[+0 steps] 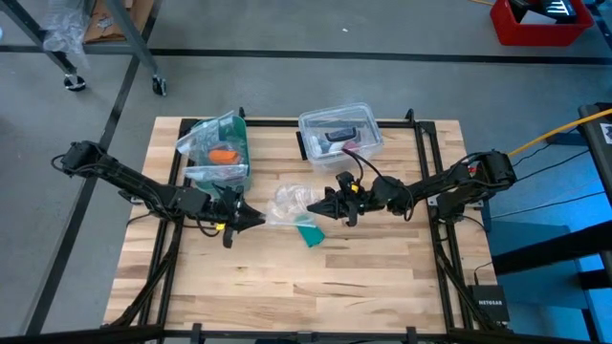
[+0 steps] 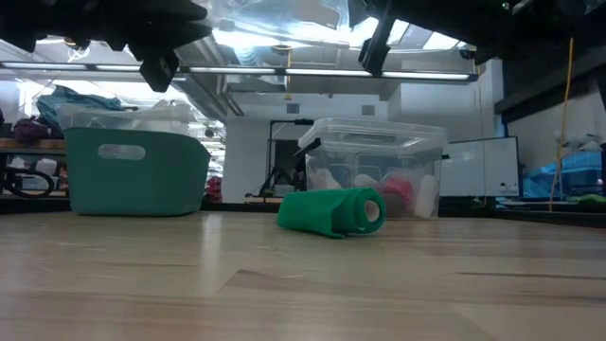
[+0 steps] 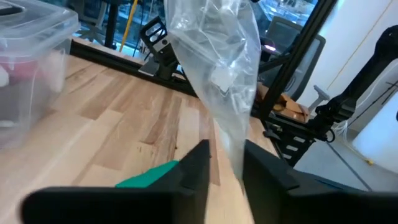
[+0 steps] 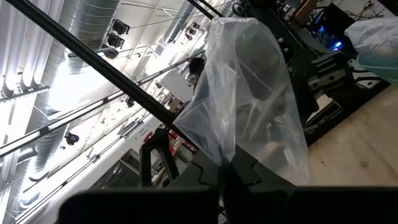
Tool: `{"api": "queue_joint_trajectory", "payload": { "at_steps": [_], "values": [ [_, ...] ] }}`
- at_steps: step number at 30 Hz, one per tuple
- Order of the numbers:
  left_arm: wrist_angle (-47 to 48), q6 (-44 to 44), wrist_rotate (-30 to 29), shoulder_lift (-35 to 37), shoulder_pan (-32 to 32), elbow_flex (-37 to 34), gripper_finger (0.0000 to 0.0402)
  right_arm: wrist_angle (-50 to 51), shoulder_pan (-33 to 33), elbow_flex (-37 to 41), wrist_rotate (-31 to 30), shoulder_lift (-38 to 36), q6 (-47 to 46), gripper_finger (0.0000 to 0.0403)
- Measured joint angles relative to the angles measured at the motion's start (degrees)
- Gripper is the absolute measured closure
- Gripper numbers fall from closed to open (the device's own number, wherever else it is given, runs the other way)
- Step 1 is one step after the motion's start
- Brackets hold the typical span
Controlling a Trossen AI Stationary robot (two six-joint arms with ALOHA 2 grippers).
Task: Roll bandage
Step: Open the transparent zip bag
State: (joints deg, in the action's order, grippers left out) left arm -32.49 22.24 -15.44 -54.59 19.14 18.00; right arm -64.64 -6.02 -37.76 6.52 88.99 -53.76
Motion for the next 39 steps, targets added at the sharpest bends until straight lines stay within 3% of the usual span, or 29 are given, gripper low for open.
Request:
{"api": "queue_joint_trajectory", "payload": {
  "at_steps": [5, 14, 20, 24, 29, 36, 39],
  "values": [
    [0.02, -0.03, 0.0, 0.0, 0.0, 0.0, 0.0394, 0.0, 0.0, 0.0, -0.5, 0.0, 0.0, 0.04],
    [0.04, 3.9, 0.24, 0.0, 0.0, 0.0, 0.0399, 0.17, 0.04, 0.02, -0.66, 0.0, 1.67, 0.037],
    [0.04, 16.66, 1.01, 0.0, 0.0, 0.0, 0.04, 0.18, 0.02, 0.02, -0.96, 0.0, 7.64, 0.0321],
    [0.02, 25.28, 2.96, 0.0, 0.0, 0.0, 0.0401, 0.22, 0.02, -0.24, -0.68, 0.0, 16.97, 0.0275],
    [0.04, 39.46, 7.83, 0.07, 0.0, 0.0, 0.0401, 0.2, 0.0, -2.7, 4.33, 0.0, 33.0, 0.023],
    [0.05, 54.77, 15.56, 0.07, 0.35, 0.0, 0.0401, 0.24, 0.0, -7.9, 13.38, -0.01, 46.79, 0.0204],
    [0.18, 59.41, 17.24, 0.07, 1.88, -0.01, 0.0401, 0.22, 0.0, -9.64, 14.19, -0.59, 51.34, 0.0203]
  ]
}}
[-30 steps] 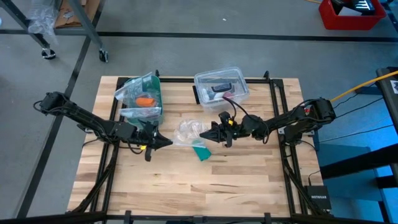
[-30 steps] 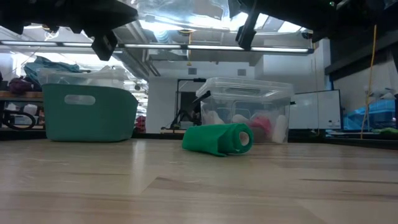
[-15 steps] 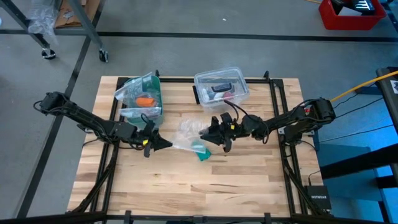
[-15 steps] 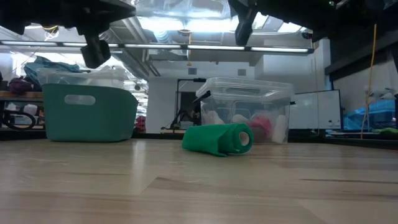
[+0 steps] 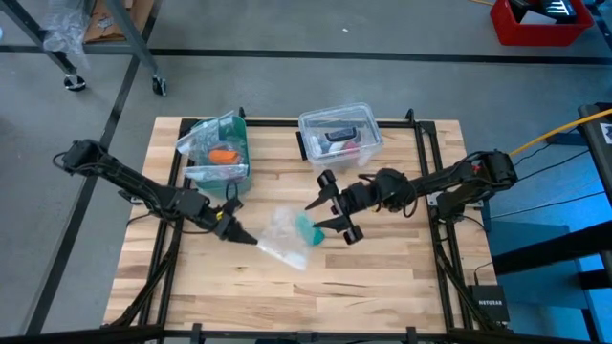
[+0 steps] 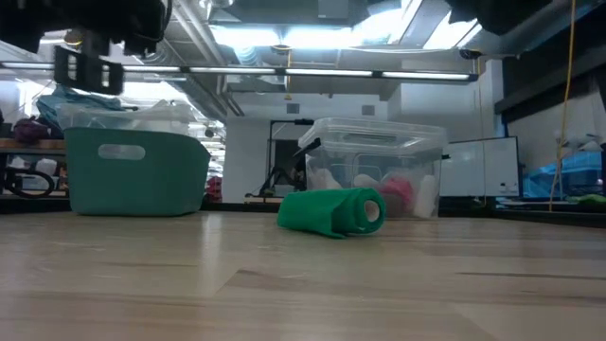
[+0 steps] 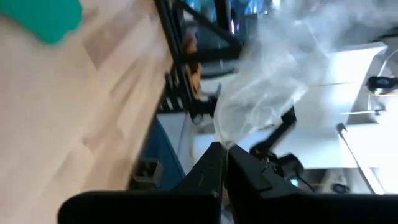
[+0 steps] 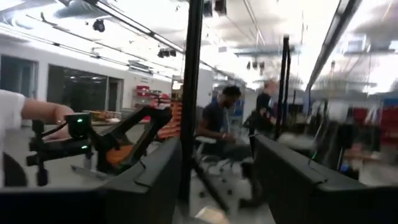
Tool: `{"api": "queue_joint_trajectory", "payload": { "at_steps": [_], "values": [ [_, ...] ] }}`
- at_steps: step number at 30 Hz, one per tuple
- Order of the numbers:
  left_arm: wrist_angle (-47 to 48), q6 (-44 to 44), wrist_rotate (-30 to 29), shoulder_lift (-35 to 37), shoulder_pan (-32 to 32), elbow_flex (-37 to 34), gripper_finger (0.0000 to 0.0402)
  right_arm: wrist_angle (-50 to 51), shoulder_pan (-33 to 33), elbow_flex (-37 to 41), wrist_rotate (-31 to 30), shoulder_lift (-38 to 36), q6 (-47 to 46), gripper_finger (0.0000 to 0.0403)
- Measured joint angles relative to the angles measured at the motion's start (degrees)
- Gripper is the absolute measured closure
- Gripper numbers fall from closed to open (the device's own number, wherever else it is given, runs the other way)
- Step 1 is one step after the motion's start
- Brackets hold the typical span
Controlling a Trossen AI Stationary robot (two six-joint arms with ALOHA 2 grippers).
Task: Roll bandage
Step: Open the transparent zip bag
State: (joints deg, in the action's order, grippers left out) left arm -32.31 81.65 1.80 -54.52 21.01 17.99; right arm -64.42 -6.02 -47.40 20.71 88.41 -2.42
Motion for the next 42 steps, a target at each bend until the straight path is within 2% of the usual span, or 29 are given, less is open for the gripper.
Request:
{"api": "queue_joint_trajectory", "payload": {
  "at_steps": [5, 8, 11, 14, 17, 20, 24, 27, 32, 42],
  "values": [
    [-0.15, 5.15, -0.59, 0.0, 2.84, -0.01, 0.0402, 1.72, 0.04, -1.19, -3.24, -2.11, 7.37, 0.0203],
    [-1.1, 4.86, -4.6, 0.0, 3.38, -0.03, 0.0401, 5.01, -0.02, -2.32, -3.59, -2.87, 8.86, 0.0203],
    [-3.5, 3.17, -9.74, -0.02, 2.86, -0.01, 0.0401, 13.07, -1.01, -3.72, -4.72, -2.83, 8.86, 0.0203],
    [-6.5, 1.56, -16.78, -0.02, 2.84, -0.01, 0.0401, 23.7, -2.96, -5.6, -10.99, -2.76, 10.94, 0.0203],
    [-8.09, -0.35, -22.29, -0.02, 2.84, -0.01, 0.0401, 32.76, -5.51, -7.54, -19.81, -2.63, 14.61, 0.0203],
    [-7.81, -1.52, -26.37, -0.02, 2.84, -0.01, 0.0401, 35.73, -7.75, -9.82, -26.69, -1.77, 16.39, 0.0203],
    [-8.81, -3.54, -31.18, -0.09, 2.83, -0.01, 0.0401, 36.2, -9.29, -12.58, -29.32, 0.04, 16.44, 0.0203],
    [-12.02, -5.91, -32.81, -0.09, 2.82, -0.01, 0.0401, 36.63, -9.53, -14.42, -30.29, 1.72, 16.44, 0.0203],
    [-17.04, -9.73, -33.39, -0.07, 2.83, 0.02, 0.0401, 39.61, -9.33, -17.34, -36.08, 5.23, 17.35, 0.0203],
    [-16.64, -10.68, -33.37, -0.09, 2.83, 0.47, 0.0401, 41.73, -9.33, -24.0, -42.6, 11.24, 29.22, 0.0203]
  ]
}}
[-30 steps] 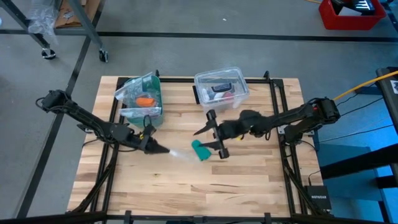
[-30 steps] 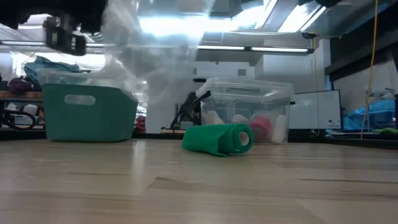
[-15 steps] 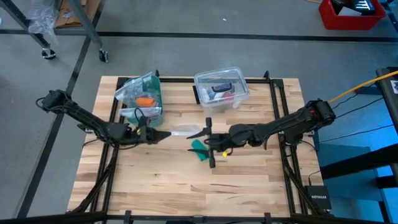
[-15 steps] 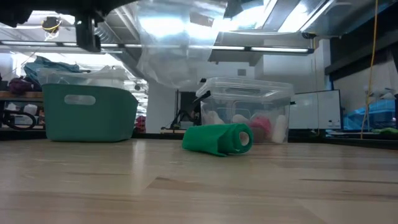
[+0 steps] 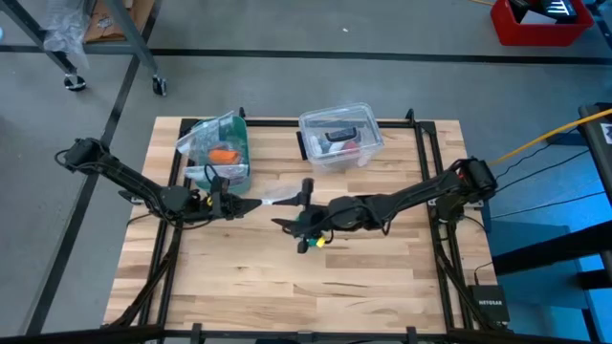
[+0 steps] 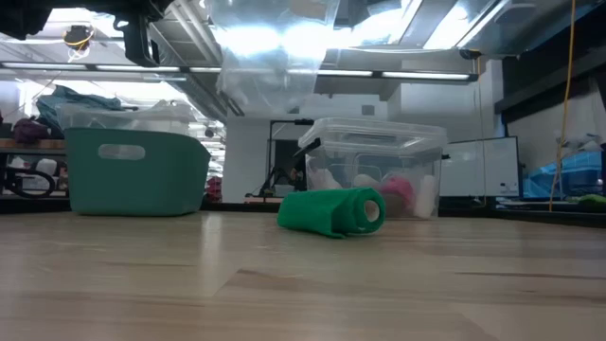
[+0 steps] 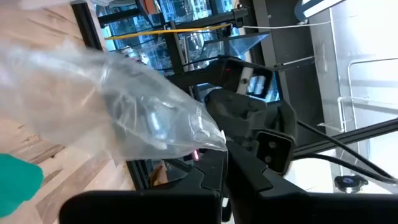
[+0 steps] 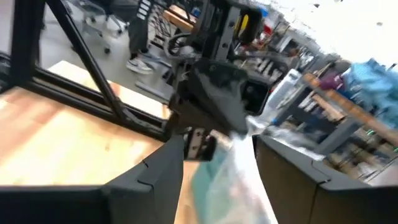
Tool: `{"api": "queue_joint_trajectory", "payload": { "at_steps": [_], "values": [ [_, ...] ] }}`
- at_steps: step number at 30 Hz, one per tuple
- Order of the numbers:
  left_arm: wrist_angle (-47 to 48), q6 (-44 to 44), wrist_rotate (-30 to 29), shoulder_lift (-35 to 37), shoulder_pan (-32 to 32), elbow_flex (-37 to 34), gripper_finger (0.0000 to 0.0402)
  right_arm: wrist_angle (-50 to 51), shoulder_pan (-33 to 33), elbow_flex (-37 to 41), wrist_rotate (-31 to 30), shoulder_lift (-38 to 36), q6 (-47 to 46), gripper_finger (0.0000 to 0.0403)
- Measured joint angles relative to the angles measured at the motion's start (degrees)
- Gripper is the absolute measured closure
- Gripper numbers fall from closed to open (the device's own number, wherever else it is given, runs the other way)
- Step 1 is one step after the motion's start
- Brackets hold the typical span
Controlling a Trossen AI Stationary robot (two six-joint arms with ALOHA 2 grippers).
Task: Roll bandage
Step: Open the transparent zip bag
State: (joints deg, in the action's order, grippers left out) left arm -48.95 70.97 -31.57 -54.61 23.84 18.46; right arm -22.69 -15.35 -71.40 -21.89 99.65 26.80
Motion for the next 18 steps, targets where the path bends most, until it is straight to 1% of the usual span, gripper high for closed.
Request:
{"api": "queue_joint_trajectory", "payload": {
  "at_steps": [4, 8, 13, 18],
  "values": [
    [-0.17, -0.49, 0.0, 0.0, 0.0, 0.02, 0.0401, 1.2, 0.0, -2.55, -1.16, 1.1, 4.77, 0.0203],
    [-0.14, -0.51, 0.02, 0.0, 0.0, 0.04, 0.0401, 2.12, 0.0, -3.21, -3.07, 1.76, 6.87, 0.0203],
    [-0.13, -0.51, 0.02, 0.0, 0.02, 0.07, 0.0401, 2.29, 0.0, -3.3, -3.21, 1.65, 9.24, 0.0204],
    [-0.17, -0.47, 0.02, 0.0, 0.06, 0.07, 0.0401, 2.5, 0.0, -3.3, -3.23, 1.65, 11.3, 0.0226]
  ]
}}
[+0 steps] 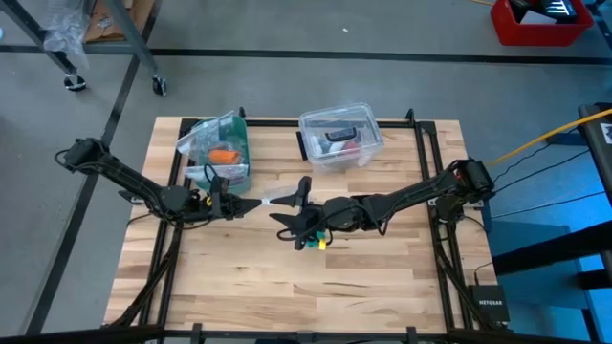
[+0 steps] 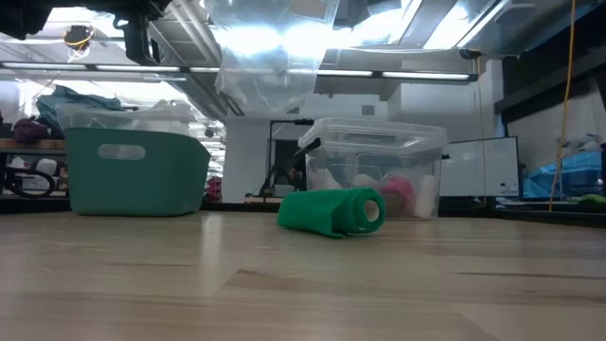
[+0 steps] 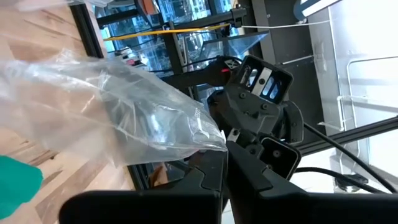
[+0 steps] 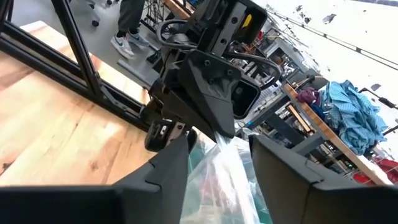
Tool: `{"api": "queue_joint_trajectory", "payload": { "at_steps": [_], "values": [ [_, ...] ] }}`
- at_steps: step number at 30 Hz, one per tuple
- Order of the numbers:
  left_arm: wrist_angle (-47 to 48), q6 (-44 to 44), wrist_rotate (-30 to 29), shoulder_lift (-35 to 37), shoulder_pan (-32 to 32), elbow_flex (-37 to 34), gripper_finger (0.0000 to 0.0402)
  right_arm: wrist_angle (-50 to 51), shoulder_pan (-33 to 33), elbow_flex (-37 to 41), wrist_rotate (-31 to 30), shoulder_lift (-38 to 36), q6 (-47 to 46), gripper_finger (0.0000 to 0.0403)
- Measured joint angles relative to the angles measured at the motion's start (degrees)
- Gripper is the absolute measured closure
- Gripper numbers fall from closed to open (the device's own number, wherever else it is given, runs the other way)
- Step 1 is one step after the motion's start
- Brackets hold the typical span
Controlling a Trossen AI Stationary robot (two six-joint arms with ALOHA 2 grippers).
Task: Roll bandage
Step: Open the transparent zip bag
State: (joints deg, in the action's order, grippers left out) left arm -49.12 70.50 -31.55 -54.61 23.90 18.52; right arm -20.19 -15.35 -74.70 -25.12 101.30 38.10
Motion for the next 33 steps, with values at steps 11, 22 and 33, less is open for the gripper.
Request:
{"api": "queue_joint_trajectory", "payload": {
  "at_steps": [11, 22, 33],
  "values": [
    [-0.02, 0.17, 0.0, 0.0, 0.0, 0.0, 0.0401, 0.73, 1.28, 0.02, 0.18, 0.0, 1.27, 0.0264],
    [-0.02, 0.17, 0.0, 0.0, 0.0, 0.0, 0.0401, 0.71, 1.62, 0.02, 0.64, 0.01, 1.25, 0.0265],
    [0.04, 0.0, -0.02, 0.0, 0.1, 0.0, 0.0401, 0.75, 2.32, -4.43, -0.23, 5.47, 1.36, 0.0265]
  ]
}}
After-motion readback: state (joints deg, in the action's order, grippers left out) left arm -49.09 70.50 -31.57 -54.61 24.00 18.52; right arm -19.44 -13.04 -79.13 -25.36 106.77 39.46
